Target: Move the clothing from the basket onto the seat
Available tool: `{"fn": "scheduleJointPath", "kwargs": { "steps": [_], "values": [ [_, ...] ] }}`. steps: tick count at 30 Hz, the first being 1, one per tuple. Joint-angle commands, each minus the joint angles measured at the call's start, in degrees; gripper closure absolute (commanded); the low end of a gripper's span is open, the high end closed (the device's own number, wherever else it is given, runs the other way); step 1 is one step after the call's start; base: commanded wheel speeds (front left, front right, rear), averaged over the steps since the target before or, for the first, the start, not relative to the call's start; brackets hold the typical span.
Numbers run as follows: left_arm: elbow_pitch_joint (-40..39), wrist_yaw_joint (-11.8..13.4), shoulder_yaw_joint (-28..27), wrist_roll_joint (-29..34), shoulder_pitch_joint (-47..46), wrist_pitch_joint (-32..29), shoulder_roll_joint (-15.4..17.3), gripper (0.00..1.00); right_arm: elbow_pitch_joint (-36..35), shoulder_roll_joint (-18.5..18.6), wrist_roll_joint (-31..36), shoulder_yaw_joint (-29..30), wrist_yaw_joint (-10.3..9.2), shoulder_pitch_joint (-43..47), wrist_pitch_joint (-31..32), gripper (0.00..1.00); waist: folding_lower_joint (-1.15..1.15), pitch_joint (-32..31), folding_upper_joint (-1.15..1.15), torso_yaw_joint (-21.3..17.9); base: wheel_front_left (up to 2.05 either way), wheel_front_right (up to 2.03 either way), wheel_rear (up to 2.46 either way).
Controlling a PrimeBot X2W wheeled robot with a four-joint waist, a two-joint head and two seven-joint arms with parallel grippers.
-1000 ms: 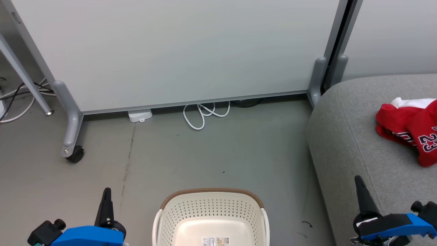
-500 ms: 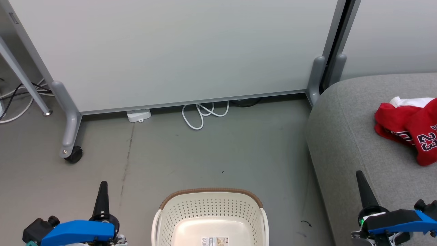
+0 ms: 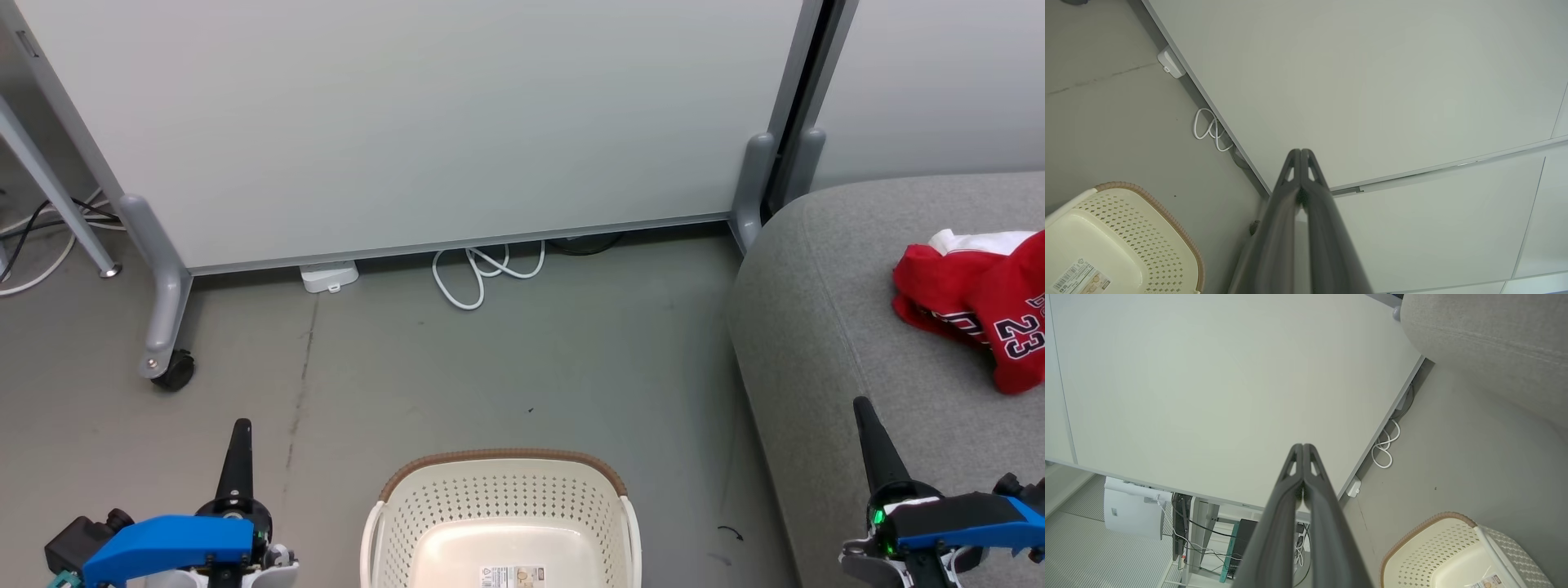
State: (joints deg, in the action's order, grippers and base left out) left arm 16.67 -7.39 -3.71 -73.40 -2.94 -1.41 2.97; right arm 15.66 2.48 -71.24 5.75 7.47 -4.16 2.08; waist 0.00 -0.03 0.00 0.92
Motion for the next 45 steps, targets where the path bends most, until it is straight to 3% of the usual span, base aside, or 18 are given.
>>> {"fn": "scheduleJointPath", "kwargs": {
  "steps": [1, 45],
  "values": [
    [-0.7, -0.1, -0.5, -1.4, -1.5, -0.4, 0.0, 1.0, -0.7, 0.4, -1.7, 0.2, 0.03, -1.2, 0.5, 1.0, 0.0, 0.0, 0.0, 0.0, 0.0, 0.0, 0.0],
    [-2.8, -0.2, -3.0, -19.1, -3.7, -5.4, -0.1, 1.0, -1.8, 0.6, -21.4, 0.9, 0.04, -2.4, 4.6, 1.0, 0.0, 0.2, 0.0, -0.9, 0.0, 0.0, 0.0]
  ]
}}
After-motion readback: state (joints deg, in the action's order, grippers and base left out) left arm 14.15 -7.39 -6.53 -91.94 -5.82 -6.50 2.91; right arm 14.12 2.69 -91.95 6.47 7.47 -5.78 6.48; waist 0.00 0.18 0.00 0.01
